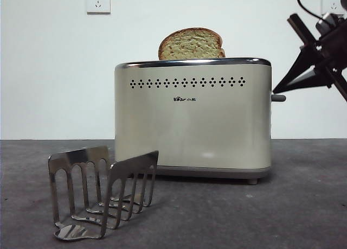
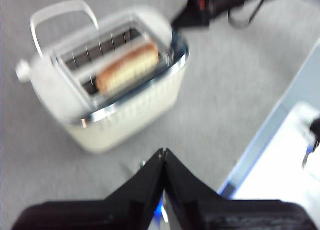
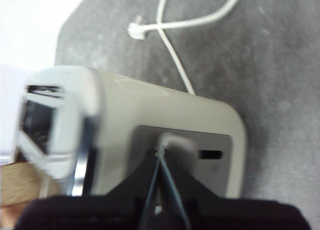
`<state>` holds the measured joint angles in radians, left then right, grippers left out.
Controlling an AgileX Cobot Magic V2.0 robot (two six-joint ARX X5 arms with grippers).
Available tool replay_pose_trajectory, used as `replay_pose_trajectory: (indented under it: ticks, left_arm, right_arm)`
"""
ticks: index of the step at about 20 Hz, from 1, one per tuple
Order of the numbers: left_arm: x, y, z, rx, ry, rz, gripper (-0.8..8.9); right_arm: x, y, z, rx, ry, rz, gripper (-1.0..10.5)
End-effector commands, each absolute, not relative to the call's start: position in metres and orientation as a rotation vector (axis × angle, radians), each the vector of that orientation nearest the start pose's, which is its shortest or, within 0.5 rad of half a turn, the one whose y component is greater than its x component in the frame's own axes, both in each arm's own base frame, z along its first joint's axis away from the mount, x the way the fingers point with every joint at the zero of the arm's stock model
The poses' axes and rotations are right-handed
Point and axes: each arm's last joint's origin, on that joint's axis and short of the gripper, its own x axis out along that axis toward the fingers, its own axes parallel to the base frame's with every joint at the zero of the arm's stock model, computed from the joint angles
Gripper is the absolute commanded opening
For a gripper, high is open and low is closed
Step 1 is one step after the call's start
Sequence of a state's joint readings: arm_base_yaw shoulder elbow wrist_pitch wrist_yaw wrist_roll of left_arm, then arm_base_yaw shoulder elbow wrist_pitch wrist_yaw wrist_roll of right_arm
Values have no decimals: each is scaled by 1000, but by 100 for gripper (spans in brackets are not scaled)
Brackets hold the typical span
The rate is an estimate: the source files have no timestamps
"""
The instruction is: Pick up a slice of bread from the rack,put the bread on the toaster,press the button
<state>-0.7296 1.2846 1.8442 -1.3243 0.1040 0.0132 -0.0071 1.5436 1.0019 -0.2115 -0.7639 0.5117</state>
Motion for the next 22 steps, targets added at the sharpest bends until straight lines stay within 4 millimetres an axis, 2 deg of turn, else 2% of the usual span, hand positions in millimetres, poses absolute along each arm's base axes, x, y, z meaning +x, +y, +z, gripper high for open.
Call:
replay_pose_trajectory:
  ticks: [1,5,19,22]
  left_arm:
    - [138,-128,464,248,768,-791,-8]
    - [134,-124,465,227,766,-785,-8]
    - [133,-124,465,221,765,-783,-8]
    - [133,-124,465,221,765,-783,-8]
  right_arm:
    - [323,17,223,755,921,519,-7]
    - [321,16,213,702,971,453,-7]
    - [326,16,183,684,1086,431,-7]
    - [327,16,169,688,1137,421,-7]
